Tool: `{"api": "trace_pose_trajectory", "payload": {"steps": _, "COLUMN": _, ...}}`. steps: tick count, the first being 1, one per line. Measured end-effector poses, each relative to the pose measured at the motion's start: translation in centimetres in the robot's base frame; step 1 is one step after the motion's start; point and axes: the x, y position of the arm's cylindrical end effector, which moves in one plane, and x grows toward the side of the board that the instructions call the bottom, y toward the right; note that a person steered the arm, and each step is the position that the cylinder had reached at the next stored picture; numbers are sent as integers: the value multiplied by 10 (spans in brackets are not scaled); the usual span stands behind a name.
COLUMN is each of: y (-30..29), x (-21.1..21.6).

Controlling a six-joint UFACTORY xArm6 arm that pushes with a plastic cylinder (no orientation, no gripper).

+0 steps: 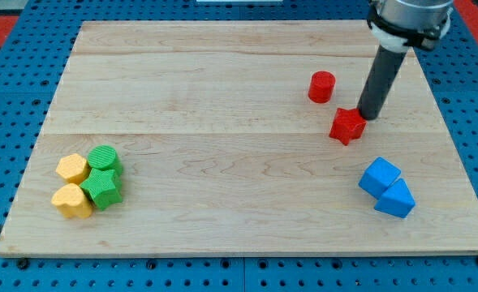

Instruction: Push the red star into the blue cube

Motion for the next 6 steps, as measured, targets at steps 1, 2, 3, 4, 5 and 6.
{"api": "trace_pose_trajectory", "payload": {"steps": 1, "y": -29, "x": -8}}
{"api": "trace_pose_trajectory", "payload": {"steps": 2, "y": -43, "x": 17}}
{"api": "trace_pose_trajectory", "payload": {"steps": 3, "y": -43, "x": 66}}
{"api": "trace_pose_trajectory", "payload": {"steps": 4, "y": -43, "x": 72}}
{"api": "trace_pose_trajectory", "payload": {"steps": 5, "y": -81, "x": 22}}
{"api": "trace_pose_trajectory", "payload": {"steps": 6, "y": -141, "x": -27}}
